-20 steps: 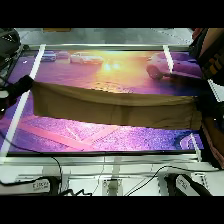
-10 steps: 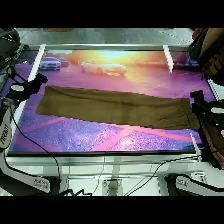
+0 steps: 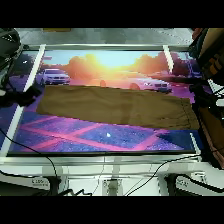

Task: Fold the clothes and pants, and hang the long-sleeved shirts on hangers.

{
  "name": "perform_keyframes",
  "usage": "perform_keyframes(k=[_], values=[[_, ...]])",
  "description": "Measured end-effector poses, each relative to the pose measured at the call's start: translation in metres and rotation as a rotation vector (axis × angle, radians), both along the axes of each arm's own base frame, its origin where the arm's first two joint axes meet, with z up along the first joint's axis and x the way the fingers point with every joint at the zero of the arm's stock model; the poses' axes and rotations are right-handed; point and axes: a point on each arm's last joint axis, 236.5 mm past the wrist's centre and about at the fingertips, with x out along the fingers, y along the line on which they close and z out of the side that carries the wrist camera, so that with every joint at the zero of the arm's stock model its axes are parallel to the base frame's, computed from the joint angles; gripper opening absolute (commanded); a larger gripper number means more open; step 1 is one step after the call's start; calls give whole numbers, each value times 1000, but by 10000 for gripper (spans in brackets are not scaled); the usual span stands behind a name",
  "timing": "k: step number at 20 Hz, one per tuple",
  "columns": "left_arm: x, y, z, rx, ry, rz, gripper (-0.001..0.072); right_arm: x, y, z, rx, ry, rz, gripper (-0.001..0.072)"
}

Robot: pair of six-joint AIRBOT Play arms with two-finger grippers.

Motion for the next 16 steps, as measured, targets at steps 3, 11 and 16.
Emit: perform_keyframes(k=[3, 11, 16], values=[[-38, -7, -29, -52, 95, 35, 581, -3, 6, -4, -4, 27, 35, 686], [-46, -20, -68, -202, 84, 230, 584, -6, 11, -7, -5, 49, 60, 686], [-9, -19, -71, -132, -40, 317, 506, -6, 12, -8, -5, 54, 69, 685]])
